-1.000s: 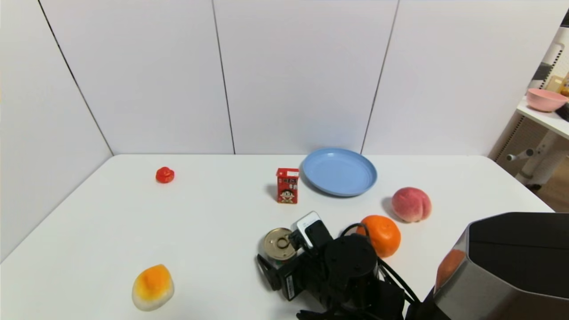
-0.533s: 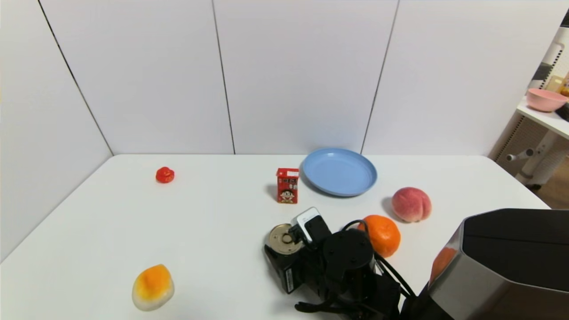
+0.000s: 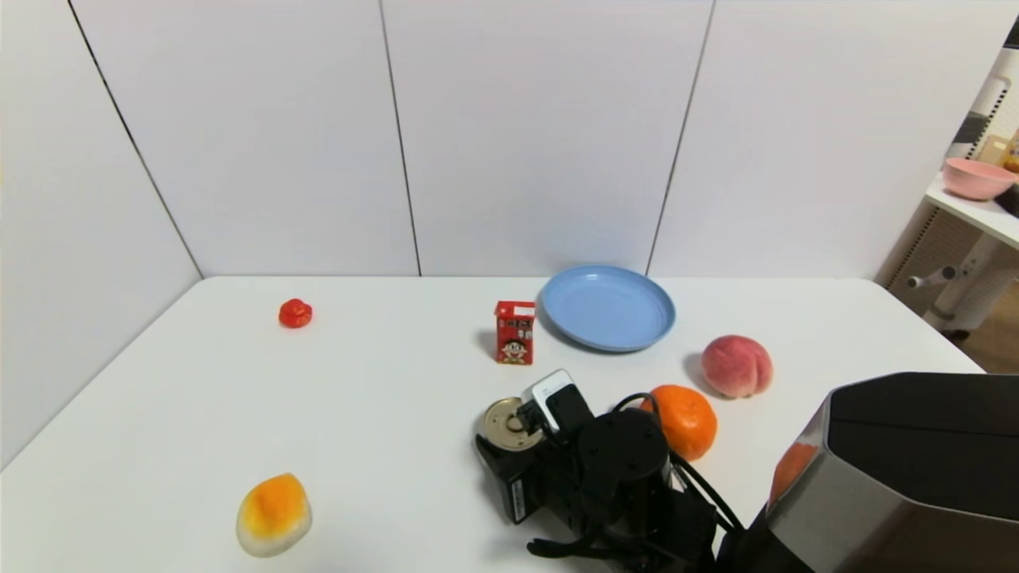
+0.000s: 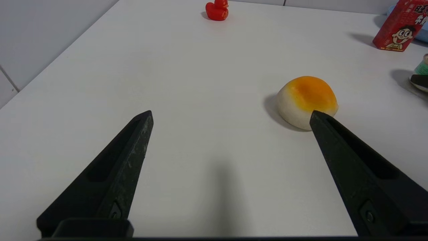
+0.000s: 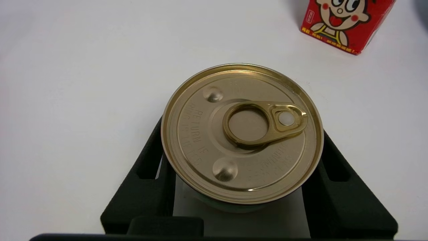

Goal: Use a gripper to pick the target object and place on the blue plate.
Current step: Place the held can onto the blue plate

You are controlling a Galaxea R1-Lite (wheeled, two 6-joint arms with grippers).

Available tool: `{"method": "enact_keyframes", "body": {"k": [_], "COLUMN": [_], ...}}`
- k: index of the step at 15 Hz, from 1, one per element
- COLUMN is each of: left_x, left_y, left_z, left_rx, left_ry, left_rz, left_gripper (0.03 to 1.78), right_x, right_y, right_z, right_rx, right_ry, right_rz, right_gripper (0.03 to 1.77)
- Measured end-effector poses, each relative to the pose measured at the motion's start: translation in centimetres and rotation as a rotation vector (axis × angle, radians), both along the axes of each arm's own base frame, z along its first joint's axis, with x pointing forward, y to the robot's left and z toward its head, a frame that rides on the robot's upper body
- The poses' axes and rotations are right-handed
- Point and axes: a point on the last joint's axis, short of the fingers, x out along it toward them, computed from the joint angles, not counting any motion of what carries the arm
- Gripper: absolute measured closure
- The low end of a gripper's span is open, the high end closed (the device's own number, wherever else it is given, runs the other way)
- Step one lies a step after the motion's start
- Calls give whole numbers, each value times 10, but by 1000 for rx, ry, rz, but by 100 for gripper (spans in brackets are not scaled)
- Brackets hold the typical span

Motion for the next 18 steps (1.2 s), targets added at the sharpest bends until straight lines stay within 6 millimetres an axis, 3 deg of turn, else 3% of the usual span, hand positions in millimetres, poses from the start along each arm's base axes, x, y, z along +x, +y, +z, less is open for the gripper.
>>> {"method": "enact_keyframes", "body": {"k": [6,9,14,16,18], "left_x": [0,0,0,0,0], "left_y": [0,0,0,0,0], "left_z": [0,0,0,0,0], "left_rx": [0,0,0,0,0], "left_ry": [0,0,0,0,0], "left_rz": [0,0,0,0,0], "left_gripper": [12,12,12,12,12], "right_x": [-7,1,68,103,137], "right_y": [-9,-22,-57,-75,-89], "right_z": [46,83,145,156,151], "right_rx": [71,102,97,68,32], "right_ry": [-59,-98,-135,-122,-112], "right_rz": [2,-34,-223,-299,-347], "right_gripper": [80,80,80,80,80]}}
